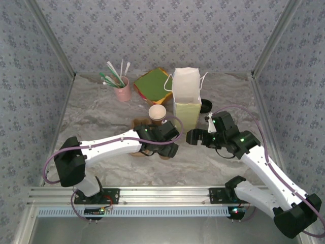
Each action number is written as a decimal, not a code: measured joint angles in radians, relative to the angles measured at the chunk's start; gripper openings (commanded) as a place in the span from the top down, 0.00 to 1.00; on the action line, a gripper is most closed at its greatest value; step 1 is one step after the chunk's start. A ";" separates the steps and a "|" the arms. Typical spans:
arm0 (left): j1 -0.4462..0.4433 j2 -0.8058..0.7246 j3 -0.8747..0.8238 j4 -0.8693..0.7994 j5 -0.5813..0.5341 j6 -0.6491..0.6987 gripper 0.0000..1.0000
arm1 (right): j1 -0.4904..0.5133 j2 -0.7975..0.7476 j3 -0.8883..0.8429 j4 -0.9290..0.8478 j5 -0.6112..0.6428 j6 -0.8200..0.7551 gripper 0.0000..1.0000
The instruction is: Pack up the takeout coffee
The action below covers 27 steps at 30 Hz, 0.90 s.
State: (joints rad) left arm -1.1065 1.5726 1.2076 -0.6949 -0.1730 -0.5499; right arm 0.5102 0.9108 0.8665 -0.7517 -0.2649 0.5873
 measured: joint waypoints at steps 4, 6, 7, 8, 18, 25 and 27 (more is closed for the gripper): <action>0.000 0.000 0.003 -0.005 0.000 0.000 0.12 | 0.011 0.000 -0.002 0.002 0.000 0.007 0.00; 0.000 -0.002 0.008 -0.011 -0.002 0.000 0.11 | 0.024 0.003 -0.005 0.003 0.008 0.011 0.00; 0.000 -0.005 0.011 -0.012 -0.003 -0.001 0.11 | 0.029 0.006 -0.006 0.005 0.014 0.016 0.00; 0.001 -0.011 0.012 -0.012 -0.003 -0.003 0.11 | 0.039 0.010 -0.008 0.011 0.022 0.025 0.00; 0.128 -0.246 -0.042 0.031 0.094 -0.105 0.26 | 0.153 0.091 -0.048 0.113 0.066 0.109 0.20; 0.219 -0.323 -0.200 0.095 0.235 -0.185 0.42 | 0.227 0.207 -0.045 0.195 0.067 0.138 0.37; 0.234 -0.323 -0.235 0.112 0.274 -0.201 0.43 | 0.244 0.238 -0.043 0.207 0.067 0.139 0.39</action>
State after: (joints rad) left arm -0.8722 1.2499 0.9730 -0.5827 0.1005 -0.7513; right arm 0.7544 1.1484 0.8234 -0.5449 -0.1978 0.7261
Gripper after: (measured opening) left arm 0.576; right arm 0.626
